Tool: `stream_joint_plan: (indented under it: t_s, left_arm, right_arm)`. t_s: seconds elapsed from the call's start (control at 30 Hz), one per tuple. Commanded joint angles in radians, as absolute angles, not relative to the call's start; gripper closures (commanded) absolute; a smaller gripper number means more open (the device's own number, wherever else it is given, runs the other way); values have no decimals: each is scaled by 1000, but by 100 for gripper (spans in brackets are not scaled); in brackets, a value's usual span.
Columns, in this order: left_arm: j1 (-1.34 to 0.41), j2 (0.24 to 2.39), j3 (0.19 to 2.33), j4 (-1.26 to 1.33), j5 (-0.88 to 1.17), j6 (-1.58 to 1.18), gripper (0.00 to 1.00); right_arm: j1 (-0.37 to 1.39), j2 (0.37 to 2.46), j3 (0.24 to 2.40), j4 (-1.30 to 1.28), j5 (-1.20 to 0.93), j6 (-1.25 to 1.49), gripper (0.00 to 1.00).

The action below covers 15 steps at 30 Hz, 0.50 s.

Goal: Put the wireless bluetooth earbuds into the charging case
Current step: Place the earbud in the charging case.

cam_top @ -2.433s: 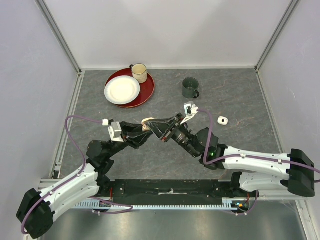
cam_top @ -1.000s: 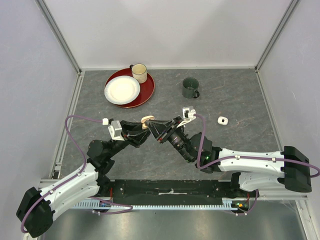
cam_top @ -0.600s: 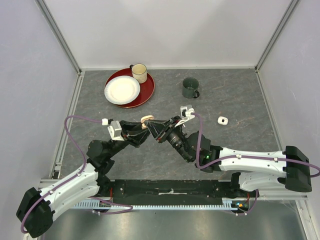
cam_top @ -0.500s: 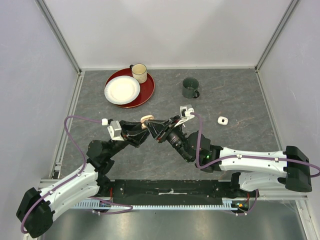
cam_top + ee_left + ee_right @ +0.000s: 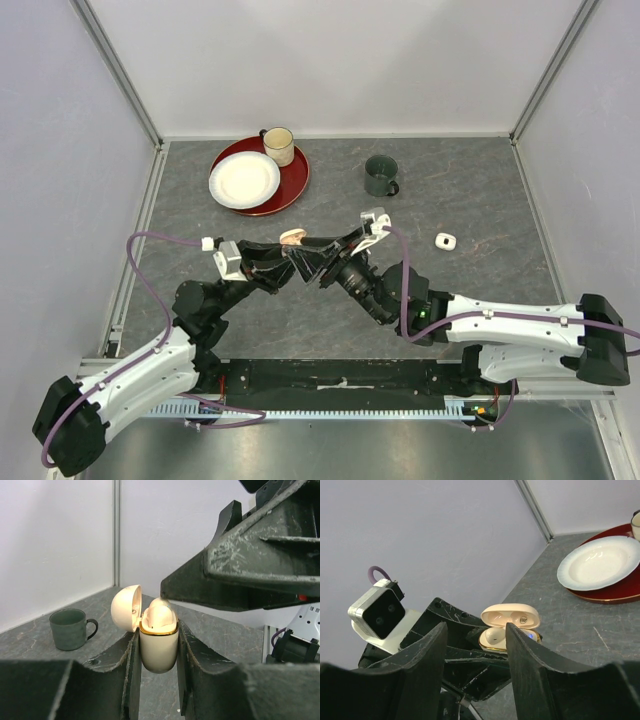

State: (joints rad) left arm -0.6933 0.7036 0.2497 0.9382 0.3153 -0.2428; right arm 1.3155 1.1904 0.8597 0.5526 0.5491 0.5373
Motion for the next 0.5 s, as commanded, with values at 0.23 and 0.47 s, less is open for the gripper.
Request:
stream_joint_plan:
  t_s: [0.23,0.47]
  left_arm:
    - [-696,638,287,928,308,-187,98]
    - [-698,609,298,864,353,-190,98]
  right_arm:
    - [1312,1063,952,396,695,509,18]
    - [1283,1048,1046,137,726,486,8]
